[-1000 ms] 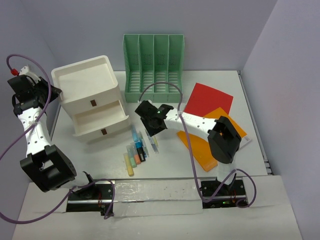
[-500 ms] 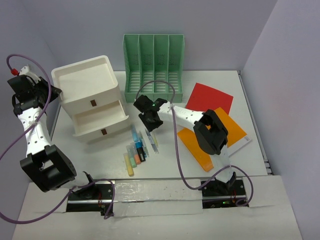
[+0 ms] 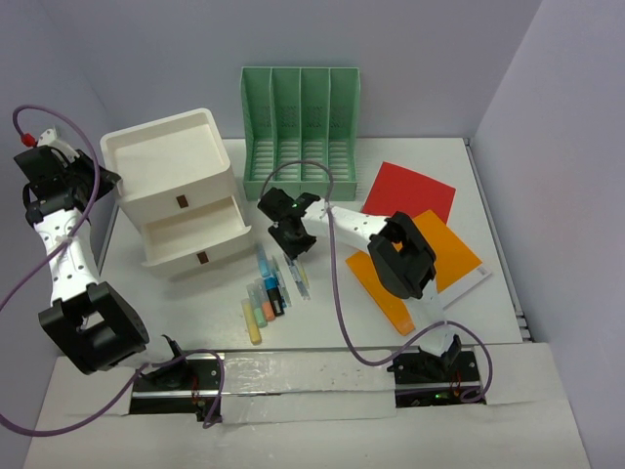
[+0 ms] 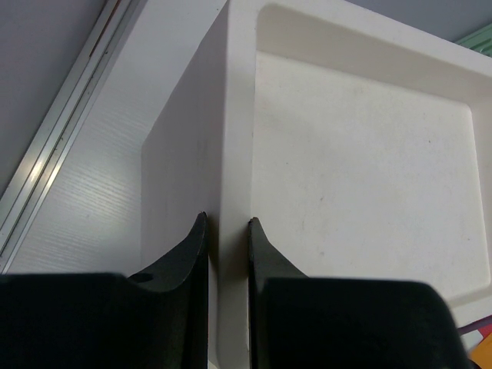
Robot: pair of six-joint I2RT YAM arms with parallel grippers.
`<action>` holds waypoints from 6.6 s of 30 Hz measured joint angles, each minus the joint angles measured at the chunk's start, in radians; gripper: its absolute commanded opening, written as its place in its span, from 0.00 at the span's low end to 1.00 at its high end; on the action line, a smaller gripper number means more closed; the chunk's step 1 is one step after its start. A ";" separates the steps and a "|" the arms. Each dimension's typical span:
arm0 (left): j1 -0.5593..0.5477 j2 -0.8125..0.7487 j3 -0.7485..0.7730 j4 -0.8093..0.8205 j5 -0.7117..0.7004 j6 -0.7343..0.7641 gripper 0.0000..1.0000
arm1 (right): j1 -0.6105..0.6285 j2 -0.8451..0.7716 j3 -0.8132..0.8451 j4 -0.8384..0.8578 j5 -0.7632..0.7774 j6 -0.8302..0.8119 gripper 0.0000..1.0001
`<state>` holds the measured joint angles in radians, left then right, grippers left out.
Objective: Organize the desk
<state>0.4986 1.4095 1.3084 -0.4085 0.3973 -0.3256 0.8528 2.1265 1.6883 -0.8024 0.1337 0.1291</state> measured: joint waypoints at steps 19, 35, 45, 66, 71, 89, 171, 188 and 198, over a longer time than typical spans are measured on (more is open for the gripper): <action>0.000 0.012 0.027 -0.034 0.003 0.011 0.18 | -0.033 0.021 -0.049 0.015 -0.013 -0.018 0.14; 0.010 0.034 0.159 -0.112 0.054 0.010 0.39 | -0.072 -0.232 -0.094 0.084 0.143 -0.119 0.00; 0.000 0.034 0.291 -0.116 0.115 -0.039 0.45 | 0.165 -0.356 0.382 0.471 0.234 -0.524 0.00; 0.118 -0.053 0.265 -0.111 0.134 -0.039 0.47 | 0.326 0.096 0.364 0.671 0.150 -0.946 0.51; 0.118 -0.054 0.252 -0.112 0.176 -0.039 0.47 | 0.343 0.096 0.345 0.666 0.168 -0.965 0.55; 0.085 -0.042 0.487 0.020 0.385 -0.159 0.47 | 0.120 -0.537 -0.012 0.508 0.134 -0.332 0.75; -0.267 -0.371 0.080 -0.508 -0.310 0.484 0.58 | 0.043 -0.189 -0.018 0.144 0.285 -0.229 0.00; -0.042 -0.344 0.184 -0.491 -0.212 0.434 0.58 | 0.358 0.039 0.449 0.666 0.197 -0.762 0.00; -0.024 -0.329 0.184 -0.490 -0.152 0.420 0.59 | 0.355 0.134 0.479 0.654 0.111 -0.789 0.65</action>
<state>0.4744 1.0809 1.4925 -0.8989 0.2456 0.0943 1.2077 2.2601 2.1675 -0.1483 0.2443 -0.6595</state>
